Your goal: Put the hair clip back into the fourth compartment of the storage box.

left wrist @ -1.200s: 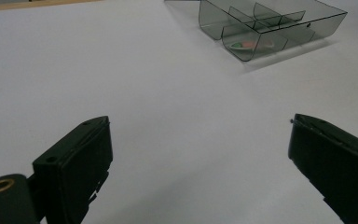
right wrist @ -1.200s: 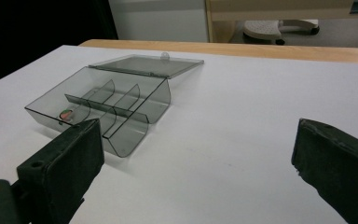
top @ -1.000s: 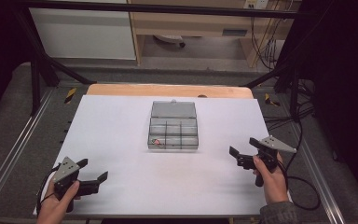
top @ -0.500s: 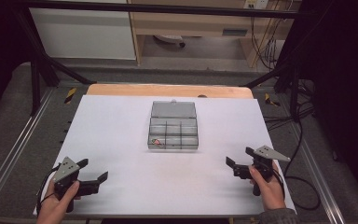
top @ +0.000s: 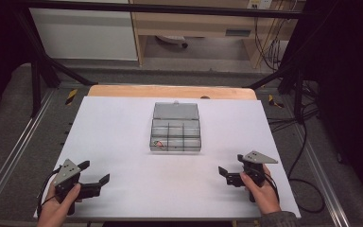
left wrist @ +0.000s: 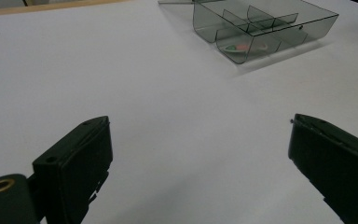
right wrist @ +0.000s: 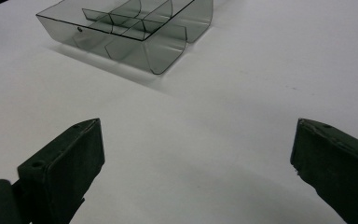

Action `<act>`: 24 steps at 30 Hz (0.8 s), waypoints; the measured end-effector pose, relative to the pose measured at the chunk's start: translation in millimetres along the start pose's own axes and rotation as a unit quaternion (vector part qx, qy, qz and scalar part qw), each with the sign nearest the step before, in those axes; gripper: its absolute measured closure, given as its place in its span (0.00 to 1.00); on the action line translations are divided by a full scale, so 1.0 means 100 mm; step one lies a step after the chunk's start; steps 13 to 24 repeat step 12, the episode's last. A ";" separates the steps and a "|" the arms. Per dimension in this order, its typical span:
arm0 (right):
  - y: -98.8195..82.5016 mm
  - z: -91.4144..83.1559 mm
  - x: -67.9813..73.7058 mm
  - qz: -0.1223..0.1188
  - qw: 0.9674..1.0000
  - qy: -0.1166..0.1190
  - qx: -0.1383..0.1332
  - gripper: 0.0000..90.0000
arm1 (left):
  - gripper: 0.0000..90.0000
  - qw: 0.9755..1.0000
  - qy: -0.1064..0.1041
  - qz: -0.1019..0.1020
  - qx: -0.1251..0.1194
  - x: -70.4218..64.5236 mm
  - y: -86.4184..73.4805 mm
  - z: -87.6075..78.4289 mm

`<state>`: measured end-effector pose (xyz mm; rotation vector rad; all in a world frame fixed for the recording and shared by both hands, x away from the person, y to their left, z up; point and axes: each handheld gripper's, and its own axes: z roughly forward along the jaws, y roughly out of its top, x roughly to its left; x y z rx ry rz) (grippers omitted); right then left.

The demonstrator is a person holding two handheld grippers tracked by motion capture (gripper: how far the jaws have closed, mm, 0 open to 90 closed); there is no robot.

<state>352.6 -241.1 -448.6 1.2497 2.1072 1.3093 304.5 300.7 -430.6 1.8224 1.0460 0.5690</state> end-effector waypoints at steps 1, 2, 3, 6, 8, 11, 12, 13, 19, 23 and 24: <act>0.00 0.03 0.03 -0.005 1.000 0.001 0.003 0.04 | 0.07 1.000 0.000 -0.001 0.000 0.00 0.00 0.00; 0.00 0.05 0.04 -0.008 1.000 0.001 0.004 0.04 | 0.07 1.000 0.000 -0.001 0.001 0.00 0.00 0.00; 0.01 0.07 0.07 -0.013 1.000 0.001 0.007 0.04 | 0.07 1.000 0.000 -0.001 0.002 0.00 0.00 0.00; 0.01 0.13 0.11 -0.018 1.000 0.004 0.014 0.04 | 0.07 1.000 -0.001 0.001 0.003 0.00 0.00 0.01; 0.01 0.17 0.13 -0.022 0.999 0.003 0.022 0.05 | 0.07 1.000 -0.001 0.002 0.004 0.00 0.00 0.01; 0.01 0.23 0.13 -0.026 0.999 -0.009 0.046 0.05 | 0.07 1.000 -0.002 0.001 0.005 0.00 0.00 0.01; 0.01 0.25 0.13 -0.030 0.998 -0.018 0.052 0.05 | 0.07 1.000 -0.002 0.001 0.005 0.00 0.00 0.01; 0.01 0.25 0.13 -0.030 0.998 -0.018 0.052 0.05 | 0.07 1.000 -0.002 0.001 0.005 0.00 0.00 0.01; 0.01 0.25 0.13 -0.030 0.998 -0.018 0.052 0.05 | 0.07 1.000 -0.002 0.001 0.005 0.00 0.00 0.01; 0.01 0.25 0.13 -0.030 0.998 -0.018 0.052 0.05 | 0.07 1.000 -0.002 0.001 0.005 0.00 0.00 0.01; 0.01 0.25 0.13 -0.030 0.998 -0.018 0.052 0.05 | 0.07 1.000 -0.002 0.001 0.005 0.00 0.00 0.01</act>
